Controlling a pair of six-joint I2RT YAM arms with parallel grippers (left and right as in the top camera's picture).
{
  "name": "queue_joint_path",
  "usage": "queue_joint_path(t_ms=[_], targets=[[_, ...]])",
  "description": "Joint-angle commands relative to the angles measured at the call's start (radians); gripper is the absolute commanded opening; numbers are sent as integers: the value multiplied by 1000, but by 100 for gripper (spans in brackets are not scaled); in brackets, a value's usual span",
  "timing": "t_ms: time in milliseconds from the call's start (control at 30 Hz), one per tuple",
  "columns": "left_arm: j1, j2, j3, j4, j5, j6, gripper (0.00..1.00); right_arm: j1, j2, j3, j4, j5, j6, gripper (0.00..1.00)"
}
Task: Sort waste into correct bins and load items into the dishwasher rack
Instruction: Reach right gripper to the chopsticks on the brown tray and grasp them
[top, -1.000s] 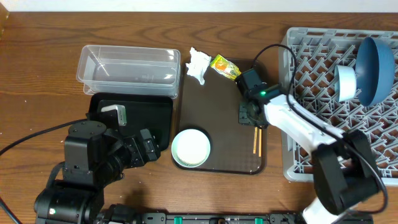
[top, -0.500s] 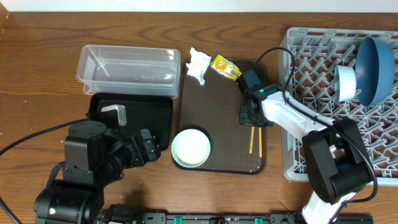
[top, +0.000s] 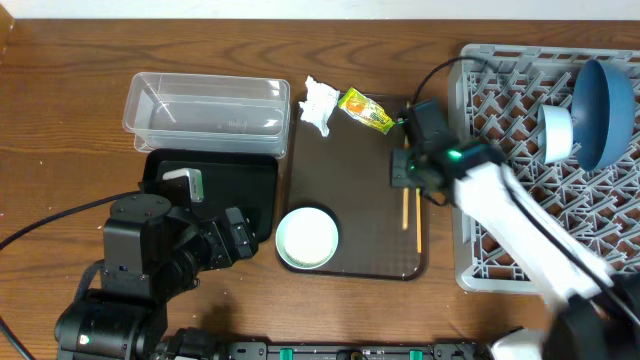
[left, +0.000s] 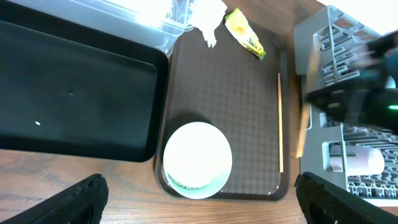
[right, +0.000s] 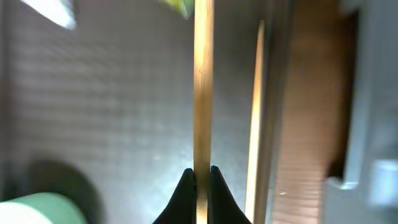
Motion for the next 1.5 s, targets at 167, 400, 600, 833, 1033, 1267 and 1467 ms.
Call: queue_joint_path(t_ms=[167, 400, 600, 833, 1033, 1267, 1467], targets=[[0, -2, 14, 1, -6, 2, 98, -167, -100, 9, -30, 175, -254, 1], [0, -2, 14, 1, -6, 2, 98, -361, -43, 9, 53, -1, -447, 1], [0, -2, 15, 1, -6, 2, 98, -405, 0, 9, 91, -63, -505, 1], [0, -2, 14, 1, -6, 2, 98, -335, -7, 9, 74, -83, -426, 43], [0, -2, 14, 1, -6, 2, 98, -188, -50, 9, 10, -83, -317, 44], [0, -2, 15, 1, -6, 2, 98, 25, 22, -11, -60, 94, -157, 41], [0, -2, 14, 1, -6, 2, 98, 56, 163, -49, -2, 203, -33, 32]])
